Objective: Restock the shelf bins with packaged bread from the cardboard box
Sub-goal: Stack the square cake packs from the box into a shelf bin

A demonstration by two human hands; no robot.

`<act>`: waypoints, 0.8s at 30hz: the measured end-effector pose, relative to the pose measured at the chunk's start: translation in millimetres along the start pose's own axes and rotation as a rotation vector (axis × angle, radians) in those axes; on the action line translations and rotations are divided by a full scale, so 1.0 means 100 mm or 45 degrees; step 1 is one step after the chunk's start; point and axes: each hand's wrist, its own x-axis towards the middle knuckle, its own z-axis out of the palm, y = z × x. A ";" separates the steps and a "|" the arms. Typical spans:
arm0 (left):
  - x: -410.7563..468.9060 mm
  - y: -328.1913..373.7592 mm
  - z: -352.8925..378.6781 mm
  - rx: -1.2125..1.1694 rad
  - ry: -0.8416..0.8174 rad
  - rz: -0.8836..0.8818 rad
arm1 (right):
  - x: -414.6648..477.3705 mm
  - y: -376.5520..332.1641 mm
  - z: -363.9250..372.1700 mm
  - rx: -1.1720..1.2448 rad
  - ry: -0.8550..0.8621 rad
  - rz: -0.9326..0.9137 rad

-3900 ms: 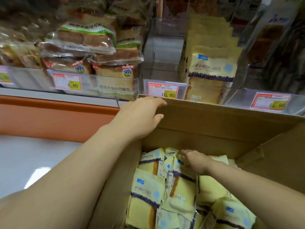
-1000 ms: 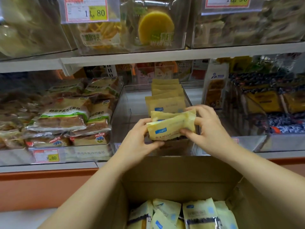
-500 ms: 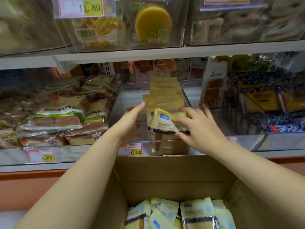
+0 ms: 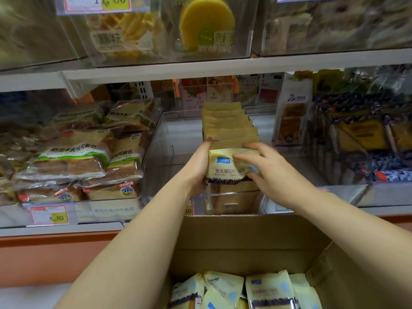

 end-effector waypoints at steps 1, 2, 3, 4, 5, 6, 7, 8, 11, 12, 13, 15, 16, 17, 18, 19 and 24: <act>0.00 0.00 0.00 0.028 -0.001 -0.007 | 0.00 0.00 0.03 -0.031 0.015 -0.025; -0.02 -0.01 -0.01 0.078 0.001 -0.022 | -0.01 0.00 0.06 -0.069 0.017 -0.052; -0.06 0.00 -0.01 0.157 -0.009 -0.051 | -0.02 0.01 0.08 -0.107 0.008 -0.072; -0.09 0.01 -0.02 0.241 -0.013 -0.073 | -0.04 0.03 0.08 -0.135 0.004 -0.083; -0.12 0.01 -0.04 0.333 -0.006 -0.058 | -0.06 0.04 0.07 -0.153 0.017 -0.093; -0.17 0.03 -0.07 0.431 0.002 0.003 | -0.07 0.04 0.03 -0.161 0.050 -0.099; -0.25 0.04 -0.09 0.561 0.021 0.099 | -0.09 0.04 0.00 -0.157 0.100 -0.093; -0.34 0.07 -0.10 0.703 0.058 0.205 | -0.11 0.03 -0.04 -0.136 0.153 -0.076; -0.49 0.06 -0.17 1.038 0.266 0.468 | -0.21 -0.05 -0.12 -0.069 0.267 -0.103; -0.50 0.04 -0.19 1.094 0.296 0.513 | -0.25 -0.07 -0.12 -0.100 0.260 -0.148; -0.50 0.02 -0.20 1.146 0.303 0.524 | -0.28 -0.09 -0.10 -0.154 0.228 -0.196; -0.48 -0.03 -0.19 1.243 0.294 0.470 | -0.30 -0.09 -0.04 -0.285 0.136 -0.249; -0.46 -0.05 -0.18 1.276 0.296 0.449 | -0.28 -0.09 -0.02 -0.337 0.099 -0.236; -0.44 -0.07 -0.15 1.300 0.305 0.439 | -0.24 -0.10 -0.01 -0.374 0.077 -0.196; -0.41 -0.08 -0.12 1.321 0.315 0.437 | -0.19 -0.10 0.00 -0.407 0.067 -0.147; -0.37 -0.11 -0.10 1.344 0.320 0.427 | -0.14 -0.10 0.00 -0.440 0.064 -0.109; -0.24 -0.23 -0.07 1.554 0.321 0.241 | -0.10 -0.10 0.02 -0.470 0.042 -0.162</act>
